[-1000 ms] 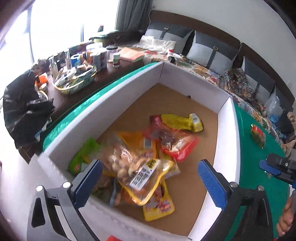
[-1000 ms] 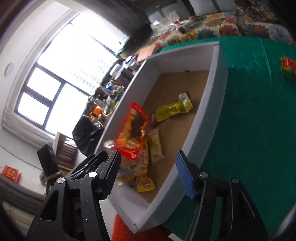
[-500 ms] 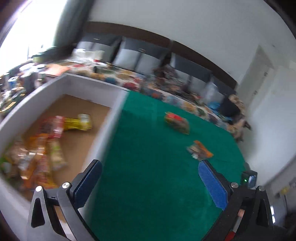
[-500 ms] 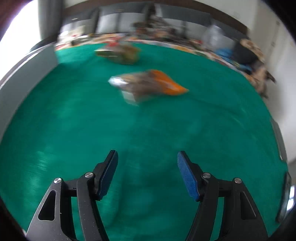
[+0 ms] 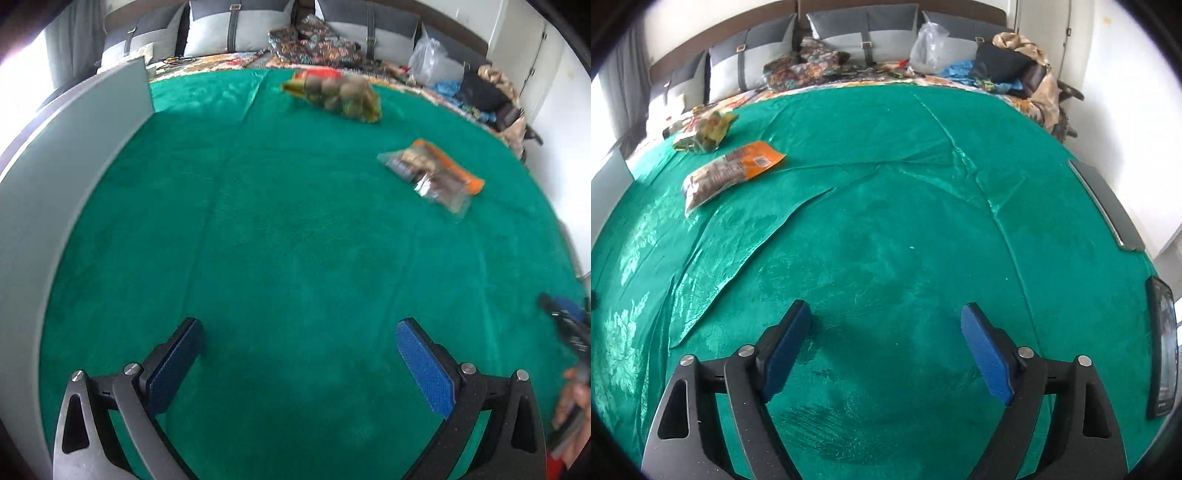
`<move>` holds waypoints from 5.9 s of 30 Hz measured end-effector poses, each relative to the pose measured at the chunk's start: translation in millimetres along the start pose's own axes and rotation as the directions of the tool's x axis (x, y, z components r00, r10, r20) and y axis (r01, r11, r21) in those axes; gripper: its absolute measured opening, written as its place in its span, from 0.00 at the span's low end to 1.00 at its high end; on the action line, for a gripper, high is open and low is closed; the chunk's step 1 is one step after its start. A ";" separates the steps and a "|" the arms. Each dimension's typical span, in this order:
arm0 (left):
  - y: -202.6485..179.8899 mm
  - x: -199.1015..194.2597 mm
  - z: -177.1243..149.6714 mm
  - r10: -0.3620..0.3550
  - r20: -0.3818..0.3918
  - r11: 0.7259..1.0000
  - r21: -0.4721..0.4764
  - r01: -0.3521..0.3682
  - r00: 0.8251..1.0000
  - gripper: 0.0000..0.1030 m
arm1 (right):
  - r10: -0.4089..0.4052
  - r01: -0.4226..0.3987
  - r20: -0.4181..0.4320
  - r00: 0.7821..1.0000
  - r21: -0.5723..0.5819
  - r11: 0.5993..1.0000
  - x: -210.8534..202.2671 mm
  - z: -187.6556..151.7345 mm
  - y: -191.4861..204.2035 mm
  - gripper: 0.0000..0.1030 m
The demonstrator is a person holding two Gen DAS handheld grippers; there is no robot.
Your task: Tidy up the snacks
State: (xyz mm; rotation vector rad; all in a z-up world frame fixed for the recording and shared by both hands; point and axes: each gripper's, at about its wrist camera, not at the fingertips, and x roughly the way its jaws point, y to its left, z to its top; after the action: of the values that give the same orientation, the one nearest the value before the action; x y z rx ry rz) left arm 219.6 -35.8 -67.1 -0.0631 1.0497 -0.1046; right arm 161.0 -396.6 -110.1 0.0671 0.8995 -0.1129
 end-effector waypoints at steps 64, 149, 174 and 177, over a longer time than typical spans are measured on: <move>-4.1 4.5 -10.4 0.057 0.092 0.996 0.067 -0.063 0.994 1.00 | 0.017 -0.017 0.000 1.000 -0.006 1.000 -26.5 -27.4 10.8 0.89; -40.6 94.1 308.8 0.005 -0.108 0.998 0.060 0.002 0.994 1.00 | 0.018 -0.018 0.001 1.000 -0.012 1.000 -29.9 -28.9 11.5 0.90; -1.8 150.9 262.5 -0.047 -0.192 0.983 -0.182 0.012 0.980 0.92 | 0.020 -0.020 0.001 1.000 -0.015 1.000 -30.6 -30.0 14.8 0.91; -9.2 139.7 249.0 0.010 -0.127 0.992 -0.123 -0.025 0.992 0.67 | 0.020 -0.020 0.001 1.000 -0.015 1.000 -30.7 -30.0 14.9 0.91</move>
State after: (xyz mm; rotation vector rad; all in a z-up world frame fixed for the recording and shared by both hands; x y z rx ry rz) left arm 504.0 -60.7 -62.9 -0.1620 1.1821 -0.0273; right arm 120.7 -376.6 -104.4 0.0621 0.8979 -0.0873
